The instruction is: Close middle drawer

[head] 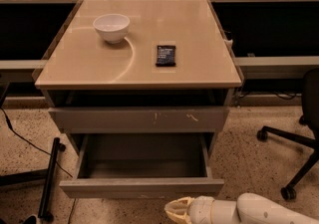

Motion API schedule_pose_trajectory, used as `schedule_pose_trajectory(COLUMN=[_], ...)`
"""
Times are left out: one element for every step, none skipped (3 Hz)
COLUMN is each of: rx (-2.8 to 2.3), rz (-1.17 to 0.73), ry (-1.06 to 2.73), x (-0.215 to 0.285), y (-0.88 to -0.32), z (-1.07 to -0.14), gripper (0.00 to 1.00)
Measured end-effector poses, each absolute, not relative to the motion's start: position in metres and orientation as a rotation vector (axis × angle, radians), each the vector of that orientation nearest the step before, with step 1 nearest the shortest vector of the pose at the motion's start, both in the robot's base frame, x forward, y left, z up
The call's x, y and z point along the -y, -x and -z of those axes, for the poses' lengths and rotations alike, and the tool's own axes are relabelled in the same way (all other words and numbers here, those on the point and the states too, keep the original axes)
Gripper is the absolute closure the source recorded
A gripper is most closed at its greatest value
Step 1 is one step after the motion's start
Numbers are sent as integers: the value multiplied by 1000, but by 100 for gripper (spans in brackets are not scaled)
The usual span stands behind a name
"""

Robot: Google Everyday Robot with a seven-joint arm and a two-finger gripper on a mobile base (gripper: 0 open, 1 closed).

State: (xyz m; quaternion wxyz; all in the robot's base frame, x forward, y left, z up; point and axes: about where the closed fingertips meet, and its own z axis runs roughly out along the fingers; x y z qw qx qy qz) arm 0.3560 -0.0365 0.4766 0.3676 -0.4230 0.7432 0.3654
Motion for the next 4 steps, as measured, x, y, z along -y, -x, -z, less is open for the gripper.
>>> schedule_pose_trajectory(rx=[-1878,-1897,-1946,-1964], rz=[-861,-758,-638,-606], ry=[970,905,870,859], x=[54,69,83,86], y=[-384,-412,-439,-446], z=[-450,-435,-428,-426], gripper=[100,100,100,100])
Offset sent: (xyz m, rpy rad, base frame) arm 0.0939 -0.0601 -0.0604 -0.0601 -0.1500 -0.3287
